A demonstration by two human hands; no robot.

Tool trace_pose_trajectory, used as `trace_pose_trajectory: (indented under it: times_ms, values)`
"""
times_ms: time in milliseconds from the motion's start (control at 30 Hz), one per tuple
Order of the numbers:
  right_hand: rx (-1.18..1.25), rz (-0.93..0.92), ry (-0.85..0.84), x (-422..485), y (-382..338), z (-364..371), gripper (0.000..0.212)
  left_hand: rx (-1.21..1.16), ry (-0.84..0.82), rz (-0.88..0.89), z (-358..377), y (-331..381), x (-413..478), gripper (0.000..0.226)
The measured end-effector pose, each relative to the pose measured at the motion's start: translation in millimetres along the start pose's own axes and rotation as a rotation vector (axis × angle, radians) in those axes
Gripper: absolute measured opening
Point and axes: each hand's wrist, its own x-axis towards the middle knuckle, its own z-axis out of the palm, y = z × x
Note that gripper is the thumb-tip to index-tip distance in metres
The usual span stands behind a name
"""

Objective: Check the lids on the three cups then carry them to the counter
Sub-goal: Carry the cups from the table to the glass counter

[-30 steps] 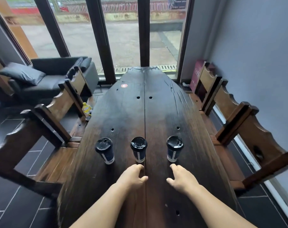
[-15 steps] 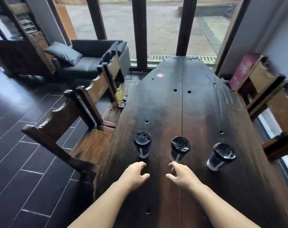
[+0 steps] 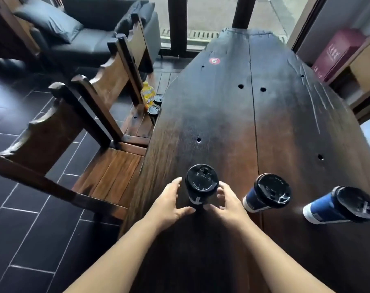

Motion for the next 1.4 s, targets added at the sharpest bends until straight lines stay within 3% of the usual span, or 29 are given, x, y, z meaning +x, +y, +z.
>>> trace_pose_trajectory:
  times_ms: [133, 300, 500, 767, 900, 1100, 1400]
  values:
    - [0.184, -0.040, 0.022, 13, 1, 12, 0.083, -0.038, -0.045, 0.106, 5, -7, 23, 0.094]
    - [0.147, -0.046, 0.061, 17, -5, 13, 0.056, -0.139, -0.009, 0.146, 8, 5, 22, 0.065]
    - [0.094, -0.080, 0.006, -6, -31, 7, 0.050, -0.208, 0.049, 0.138, 2, 10, -16, 0.069]
    - [0.040, -0.218, -0.180, -47, -105, 9, 0.033, -0.365, 0.251, 0.100, -34, 33, -114, 0.073]
    - [0.032, -0.339, -0.316, -76, -150, 19, 0.050, -0.468, 0.398, 0.065, -54, 49, -184, 0.066]
    - [-0.015, -0.536, -0.534, -136, -225, 63, 0.048, -0.527, 0.696, -0.038, -81, 58, -303, 0.062]
    - [-0.139, -0.844, -0.934, -243, -329, 227, 0.060, -0.486, 1.157, -0.211, -112, -9, -497, 0.047]
